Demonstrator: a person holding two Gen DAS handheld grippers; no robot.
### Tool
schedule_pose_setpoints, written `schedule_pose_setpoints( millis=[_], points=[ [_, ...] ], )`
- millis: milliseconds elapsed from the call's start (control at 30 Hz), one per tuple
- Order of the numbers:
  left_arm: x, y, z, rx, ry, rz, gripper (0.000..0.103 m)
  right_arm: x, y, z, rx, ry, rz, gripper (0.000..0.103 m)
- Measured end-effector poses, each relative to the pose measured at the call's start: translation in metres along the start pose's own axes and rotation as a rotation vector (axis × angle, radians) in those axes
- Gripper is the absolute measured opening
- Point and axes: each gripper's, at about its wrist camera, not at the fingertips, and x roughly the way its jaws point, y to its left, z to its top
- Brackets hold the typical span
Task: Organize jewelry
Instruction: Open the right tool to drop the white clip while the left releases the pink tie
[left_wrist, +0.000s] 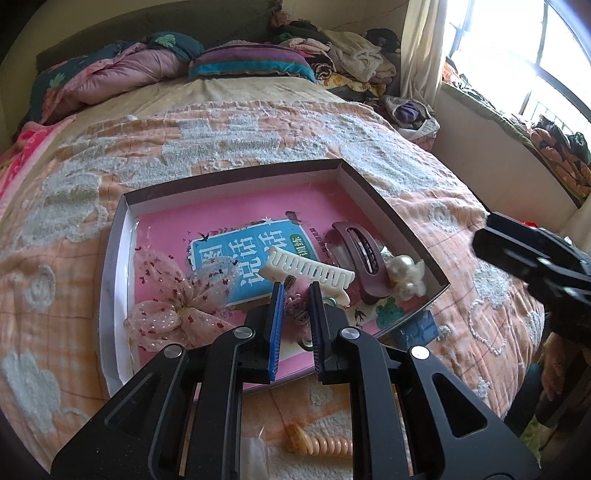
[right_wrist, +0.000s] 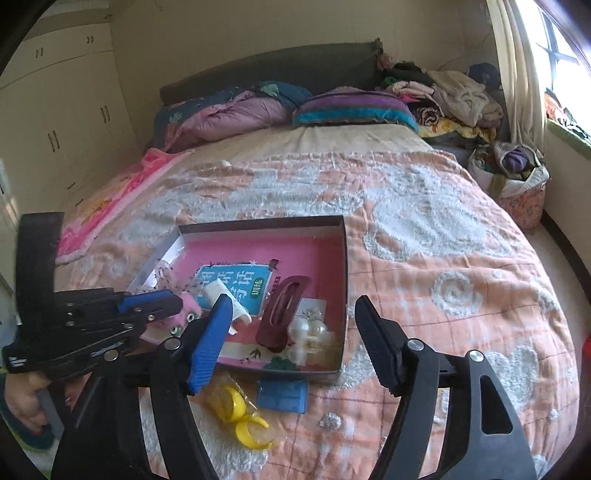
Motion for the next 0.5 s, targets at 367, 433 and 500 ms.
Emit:
schedule_pose_setpoints(
  millis=[367, 433, 500],
  points=[
    [0.001, -0.004, -0.002, -0.007, 0.011, 0.013, 0.028, -0.016, -0.014, -0.014, 0.061, 0.033, -0.014, 0.074],
    [-0.001, -0.008, -0.001, 0.005, 0.016, 0.017, 0.029, -0.024, -0.017, -0.014, 0.068, 0.021, -0.016, 0.076],
    [-0.007, -0.012, -0.002, 0.007, 0.008, 0.011, 0.037, -0.033, -0.02, -0.014, 0.074, 0.012, -0.02, 0.079]
  ],
)
